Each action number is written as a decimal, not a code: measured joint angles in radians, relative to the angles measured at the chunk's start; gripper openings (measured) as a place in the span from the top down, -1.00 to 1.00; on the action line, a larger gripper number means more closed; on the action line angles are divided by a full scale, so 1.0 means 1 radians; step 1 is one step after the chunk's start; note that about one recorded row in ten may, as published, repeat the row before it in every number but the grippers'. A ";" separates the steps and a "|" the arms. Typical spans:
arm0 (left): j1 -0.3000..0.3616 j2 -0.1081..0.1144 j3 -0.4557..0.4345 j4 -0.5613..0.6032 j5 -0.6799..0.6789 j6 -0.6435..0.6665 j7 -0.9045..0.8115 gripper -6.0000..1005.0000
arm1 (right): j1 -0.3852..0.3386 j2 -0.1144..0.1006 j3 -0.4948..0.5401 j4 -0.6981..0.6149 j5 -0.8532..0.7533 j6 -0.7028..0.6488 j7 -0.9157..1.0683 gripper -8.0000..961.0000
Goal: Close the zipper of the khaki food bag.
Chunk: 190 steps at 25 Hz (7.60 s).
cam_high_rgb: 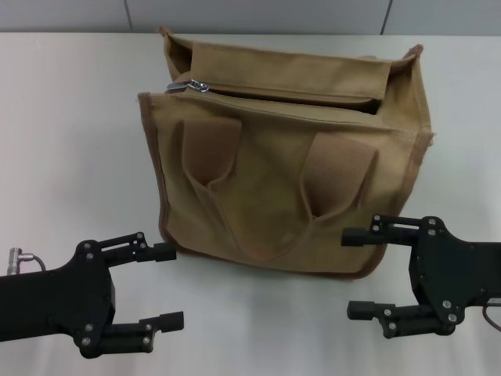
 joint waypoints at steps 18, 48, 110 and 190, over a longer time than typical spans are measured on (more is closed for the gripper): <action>0.003 -0.003 -0.009 -0.003 -0.003 -0.014 0.020 -0.55 | 0.016 0.002 -0.040 0.037 0.009 0.048 -0.003 -0.61; -0.174 -0.030 -0.430 -0.234 -0.009 -0.396 0.165 -0.50 | -0.022 0.005 -0.032 0.382 0.080 -0.008 -0.349 -0.61; -0.149 -0.030 -0.436 -0.389 -0.196 -0.282 0.270 0.95 | 0.079 -0.004 0.433 0.363 0.131 -0.078 0.519 -0.60; -0.182 -0.035 -0.419 -0.478 -0.270 -0.113 0.280 0.94 | 0.322 0.005 0.165 0.290 0.148 0.236 0.386 -0.59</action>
